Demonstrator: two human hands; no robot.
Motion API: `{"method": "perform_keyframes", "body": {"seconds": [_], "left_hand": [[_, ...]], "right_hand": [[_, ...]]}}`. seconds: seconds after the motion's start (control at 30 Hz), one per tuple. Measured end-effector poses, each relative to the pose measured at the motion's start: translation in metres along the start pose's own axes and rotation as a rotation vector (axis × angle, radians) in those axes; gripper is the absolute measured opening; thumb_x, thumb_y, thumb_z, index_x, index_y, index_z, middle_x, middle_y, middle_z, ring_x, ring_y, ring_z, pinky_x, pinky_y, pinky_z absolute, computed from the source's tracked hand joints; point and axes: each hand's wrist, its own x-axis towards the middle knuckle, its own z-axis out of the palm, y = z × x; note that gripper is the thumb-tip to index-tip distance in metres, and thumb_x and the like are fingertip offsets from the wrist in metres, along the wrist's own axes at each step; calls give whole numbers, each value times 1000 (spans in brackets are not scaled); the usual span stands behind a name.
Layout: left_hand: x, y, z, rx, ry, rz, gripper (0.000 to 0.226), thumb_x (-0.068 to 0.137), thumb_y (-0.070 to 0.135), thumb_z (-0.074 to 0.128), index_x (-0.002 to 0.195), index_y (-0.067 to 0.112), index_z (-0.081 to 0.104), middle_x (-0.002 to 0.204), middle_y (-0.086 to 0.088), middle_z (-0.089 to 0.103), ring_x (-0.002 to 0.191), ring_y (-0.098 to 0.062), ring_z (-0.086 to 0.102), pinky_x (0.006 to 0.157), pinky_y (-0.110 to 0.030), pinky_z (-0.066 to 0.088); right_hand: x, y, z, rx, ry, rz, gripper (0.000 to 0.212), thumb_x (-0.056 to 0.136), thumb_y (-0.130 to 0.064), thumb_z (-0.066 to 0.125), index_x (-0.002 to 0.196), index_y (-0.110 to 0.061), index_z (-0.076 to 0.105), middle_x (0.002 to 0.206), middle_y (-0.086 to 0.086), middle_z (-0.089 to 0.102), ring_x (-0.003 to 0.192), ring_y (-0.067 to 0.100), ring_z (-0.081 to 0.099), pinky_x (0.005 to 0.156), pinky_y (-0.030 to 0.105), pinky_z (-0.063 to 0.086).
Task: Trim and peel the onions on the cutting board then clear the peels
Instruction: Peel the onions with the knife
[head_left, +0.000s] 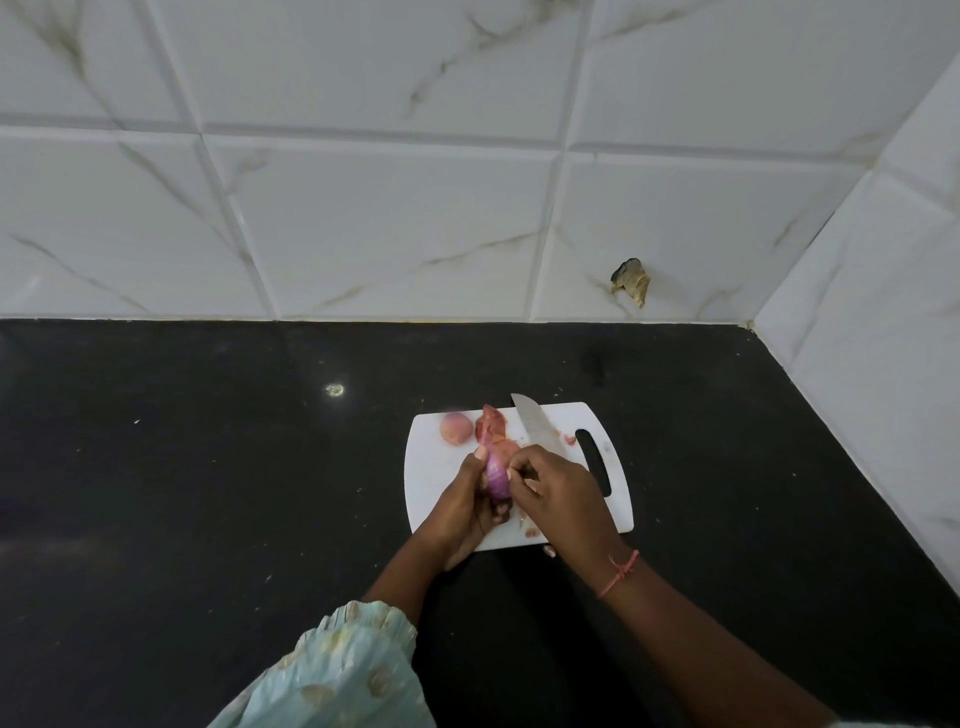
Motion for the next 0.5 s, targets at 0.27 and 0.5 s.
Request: {"method": "perform_keyframes", "body": {"seconds": [0.27, 0.5], "left_hand": [[-1, 1, 1, 10, -5, -27, 52, 96, 51, 43, 115, 7, 64, 77, -5, 66, 59, -9, 45, 58, -22, 42], [-5, 4, 2, -26, -8, -58, 46, 103, 41, 33, 111, 5, 60, 81, -10, 65, 59, -12, 42, 59, -25, 37]], "right_hand": [[17, -5, -10, -200, -146, -9, 12, 97, -24, 50, 87, -19, 51, 78, -6, 56, 67, 8, 51, 57, 19, 35], [20, 11, -16, -134, -87, 116, 15, 92, -19, 57, 80, -20, 48, 66, -6, 55, 64, 12, 53, 59, 34, 44]]}}
